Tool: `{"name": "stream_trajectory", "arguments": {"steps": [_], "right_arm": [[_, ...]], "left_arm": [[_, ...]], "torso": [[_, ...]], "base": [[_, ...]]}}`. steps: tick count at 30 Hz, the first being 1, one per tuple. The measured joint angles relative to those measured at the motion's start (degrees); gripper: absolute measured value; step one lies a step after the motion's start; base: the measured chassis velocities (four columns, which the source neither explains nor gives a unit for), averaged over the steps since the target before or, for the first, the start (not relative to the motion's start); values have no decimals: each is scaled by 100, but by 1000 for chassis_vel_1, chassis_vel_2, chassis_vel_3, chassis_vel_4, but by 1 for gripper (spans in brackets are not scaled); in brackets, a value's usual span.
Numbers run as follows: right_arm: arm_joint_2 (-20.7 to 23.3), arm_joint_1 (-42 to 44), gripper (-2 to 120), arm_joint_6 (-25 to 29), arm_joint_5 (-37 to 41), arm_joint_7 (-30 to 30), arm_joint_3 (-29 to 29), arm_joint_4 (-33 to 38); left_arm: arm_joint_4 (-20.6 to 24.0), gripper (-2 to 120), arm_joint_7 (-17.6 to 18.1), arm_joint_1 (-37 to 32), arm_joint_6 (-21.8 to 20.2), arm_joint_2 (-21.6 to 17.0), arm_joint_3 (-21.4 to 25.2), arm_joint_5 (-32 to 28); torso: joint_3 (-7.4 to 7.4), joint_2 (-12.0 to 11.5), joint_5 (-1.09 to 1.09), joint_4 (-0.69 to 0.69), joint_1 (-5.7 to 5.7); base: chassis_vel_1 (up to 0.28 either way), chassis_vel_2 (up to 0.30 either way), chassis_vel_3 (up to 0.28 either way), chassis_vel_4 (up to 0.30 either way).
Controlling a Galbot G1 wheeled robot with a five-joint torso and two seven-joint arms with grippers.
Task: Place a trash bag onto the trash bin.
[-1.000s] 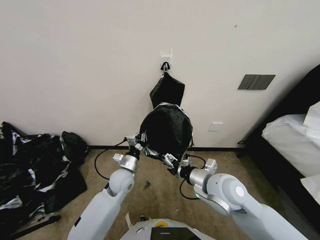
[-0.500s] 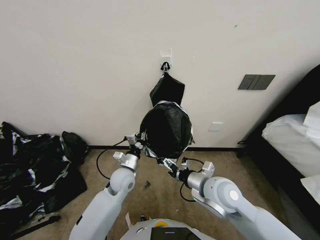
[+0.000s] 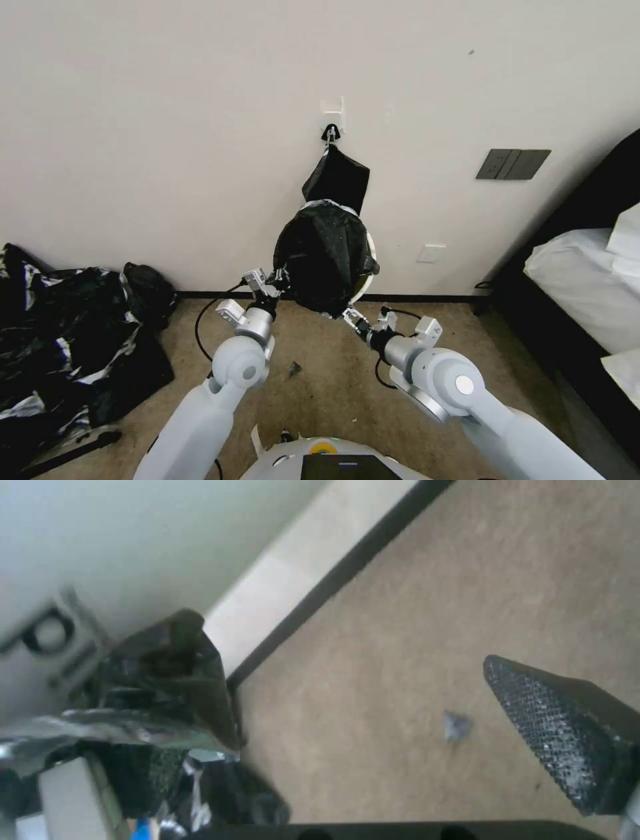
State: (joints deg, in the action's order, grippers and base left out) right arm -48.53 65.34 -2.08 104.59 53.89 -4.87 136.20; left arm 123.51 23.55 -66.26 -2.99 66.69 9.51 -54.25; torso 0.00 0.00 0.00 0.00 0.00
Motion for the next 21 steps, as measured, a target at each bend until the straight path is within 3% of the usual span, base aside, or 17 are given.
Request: {"name": "stream_trajectory", "arguments": {"steps": [21], "right_arm": [[281, 203, 100, 83, -1057, 375, -193, 65]], "left_arm": [[-147, 2, 628, 24, -392, -115, 176, -192]], "torso": [[0, 0, 0, 1, 0]], "base": [[0, 0, 0, 0]]}}
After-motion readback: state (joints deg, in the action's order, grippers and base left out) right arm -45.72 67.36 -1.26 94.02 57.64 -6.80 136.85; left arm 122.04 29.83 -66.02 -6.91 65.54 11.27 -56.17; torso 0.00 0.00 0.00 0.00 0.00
